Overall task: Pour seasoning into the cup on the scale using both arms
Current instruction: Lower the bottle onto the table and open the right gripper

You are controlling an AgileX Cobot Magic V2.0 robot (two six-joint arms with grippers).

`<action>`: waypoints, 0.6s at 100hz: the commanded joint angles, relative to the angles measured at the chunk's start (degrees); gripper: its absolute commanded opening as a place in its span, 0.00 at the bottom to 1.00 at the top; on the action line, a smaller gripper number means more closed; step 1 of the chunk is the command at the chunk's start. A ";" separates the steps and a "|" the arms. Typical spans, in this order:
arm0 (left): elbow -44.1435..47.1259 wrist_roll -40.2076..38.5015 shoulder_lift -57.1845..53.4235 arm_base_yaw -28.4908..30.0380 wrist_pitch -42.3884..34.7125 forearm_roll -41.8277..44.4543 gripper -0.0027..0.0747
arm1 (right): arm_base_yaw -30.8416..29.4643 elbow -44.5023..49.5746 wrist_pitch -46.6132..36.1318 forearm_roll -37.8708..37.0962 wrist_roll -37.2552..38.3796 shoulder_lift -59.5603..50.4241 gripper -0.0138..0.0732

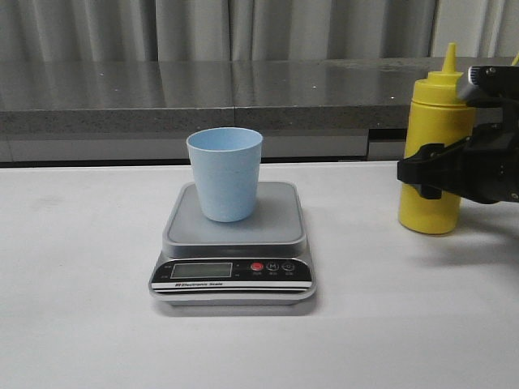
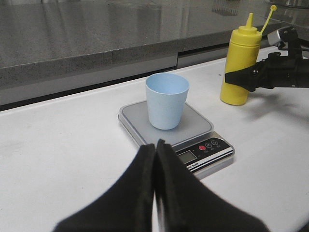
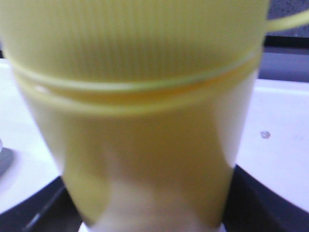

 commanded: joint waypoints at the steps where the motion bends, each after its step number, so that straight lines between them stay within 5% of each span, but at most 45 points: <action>1: -1.69 -0.53 0.40 -0.04 -4.82 -0.47 0.01 | -0.29 -1.16 -3.76 -0.75 -0.01 -1.84 0.09; 20: -1.69 -0.53 0.40 -0.04 -4.82 -0.47 0.01 | -0.29 -1.16 -4.15 -0.75 -0.01 -1.84 0.26; 44: -1.69 -0.53 0.40 -0.98 -4.82 -0.47 0.01 | -0.29 -1.16 -6.44 -0.75 -0.07 -1.84 0.85; 60: -1.69 -0.53 0.40 -0.98 -4.82 -0.47 0.01 | -0.29 -1.16 -5.24 -0.75 -0.07 -2.73 0.91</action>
